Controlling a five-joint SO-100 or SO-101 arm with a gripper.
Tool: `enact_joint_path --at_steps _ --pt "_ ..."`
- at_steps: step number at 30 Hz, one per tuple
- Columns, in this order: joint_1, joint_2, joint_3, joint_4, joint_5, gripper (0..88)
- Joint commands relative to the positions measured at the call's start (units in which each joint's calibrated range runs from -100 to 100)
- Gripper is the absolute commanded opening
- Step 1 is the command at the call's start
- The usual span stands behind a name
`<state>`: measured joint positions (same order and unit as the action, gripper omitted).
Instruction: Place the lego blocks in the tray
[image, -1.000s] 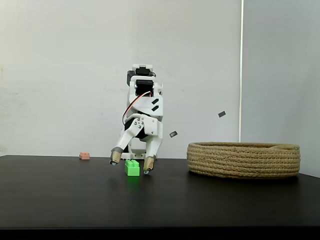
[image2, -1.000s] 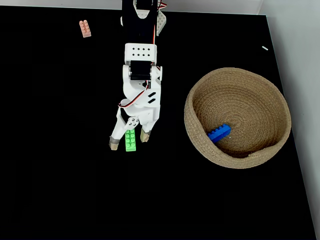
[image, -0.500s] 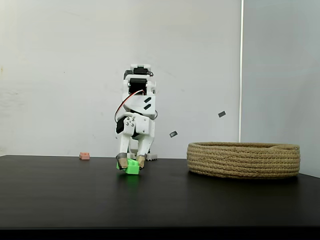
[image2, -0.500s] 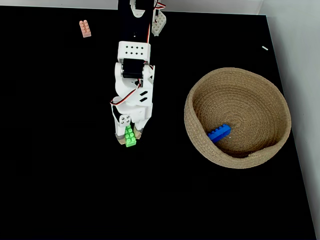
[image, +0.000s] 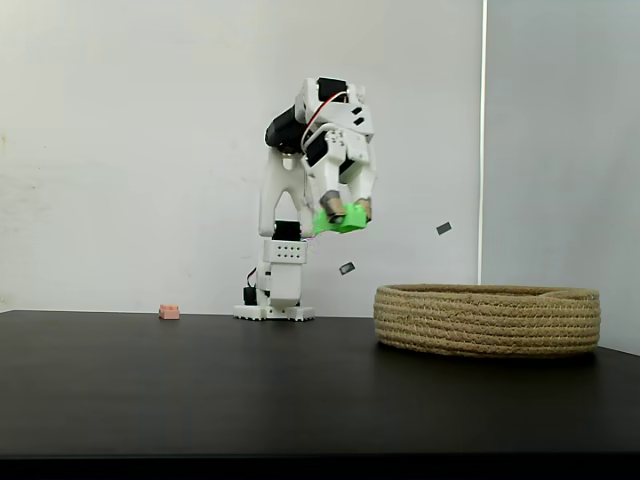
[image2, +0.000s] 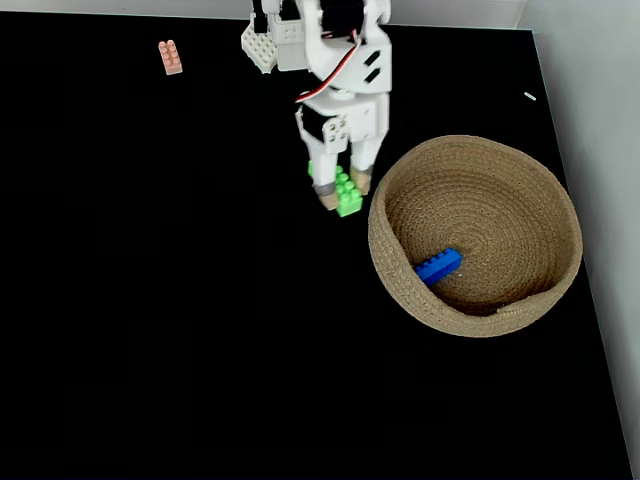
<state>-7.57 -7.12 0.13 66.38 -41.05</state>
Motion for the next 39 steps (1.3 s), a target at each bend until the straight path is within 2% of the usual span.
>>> enact_joint_path --at_steps 1,3,11,18,20,25,28,35,39 --pt "-4.8 -12.9 7.7 -13.2 -2.8 0.2" --pt "-6.4 -15.4 10.9 -17.0 -2.5 0.2" --pt "-12.5 -11.6 11.0 -18.6 -3.5 1.4" --pt "-14.9 -9.5 9.7 -19.3 -3.1 19.6" --pt "-15.3 -9.2 9.9 -19.3 -1.7 26.0" --pt "-15.0 -7.4 11.2 -19.8 0.1 30.7" --pt "-13.2 -8.4 14.2 -19.2 1.4 31.1" --pt "-0.7 -20.4 27.6 -18.4 10.8 31.5" --pt "7.6 -22.8 27.8 -10.4 14.7 33.3"
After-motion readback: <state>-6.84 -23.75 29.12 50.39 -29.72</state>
